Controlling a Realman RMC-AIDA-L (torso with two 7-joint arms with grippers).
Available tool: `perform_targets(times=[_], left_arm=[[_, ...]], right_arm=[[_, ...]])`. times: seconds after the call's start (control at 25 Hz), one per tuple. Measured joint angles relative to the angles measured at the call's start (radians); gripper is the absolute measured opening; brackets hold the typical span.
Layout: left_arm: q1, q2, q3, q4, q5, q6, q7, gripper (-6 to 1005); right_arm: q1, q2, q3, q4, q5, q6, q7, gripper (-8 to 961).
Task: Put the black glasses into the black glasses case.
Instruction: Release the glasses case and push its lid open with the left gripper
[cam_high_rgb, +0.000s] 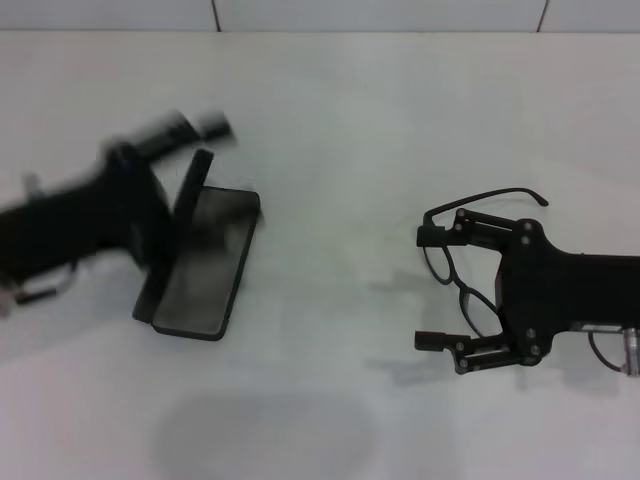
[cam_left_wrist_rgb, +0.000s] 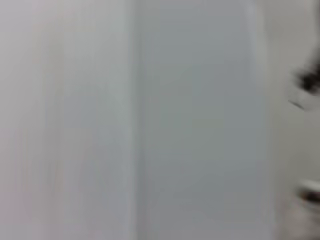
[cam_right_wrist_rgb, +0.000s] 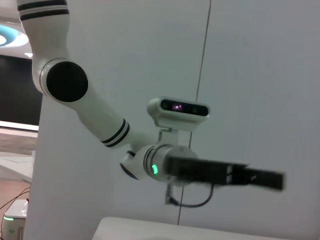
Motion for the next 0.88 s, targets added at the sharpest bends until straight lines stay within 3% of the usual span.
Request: perform_targets(times=[0.16,0.28,0.4,0.56,0.6,0.64,0.76,0.88], left_arm=[[-0.026,0.006,-0.132,0.083,0.014,-0.185,-0.319,878],[-0.048,0.025,-0.126,0.219,0.177,-0.320,-0.624,878],[-0.051,0.026,-0.110,0.407,0.374,-0.317,-0.841,878],[-0.035,-0.010,-0.072,0.629,0.562,-0.277,-1.037,878],[-0.035,-0.010,-0.072,0.629,0.562,-0.277,-1.037,878],[-0.027,-0.034,-0.039,0.703,0.610,-0.264,-1.092,877],[-0.029,-0.056,0.012,0.744,0.673,-0.263,-1.138,877],[-0.043,-0.062,0.083,0.744,0.763,-0.291,-1.191,877]], right_arm=[[0.000,0.000,0.010,0.000,0.001,0.000,-0.001,884],[-0.002,-0.002,0.013,0.001,0.001,0.000,0.000,884],[-0.004,-0.004,0.019,0.001,0.001,0.000,0.004,884],[-0.007,-0.005,0.028,0.005,0.001,0.002,0.003,884],[-0.007,-0.005,0.028,0.004,0.001,0.003,0.001,884],[-0.007,-0.005,0.029,0.004,0.001,0.004,0.000,884],[-0.008,-0.004,0.029,0.003,0.001,0.007,-0.001,884],[-0.007,-0.003,0.029,0.002,0.000,0.017,-0.003,884]])
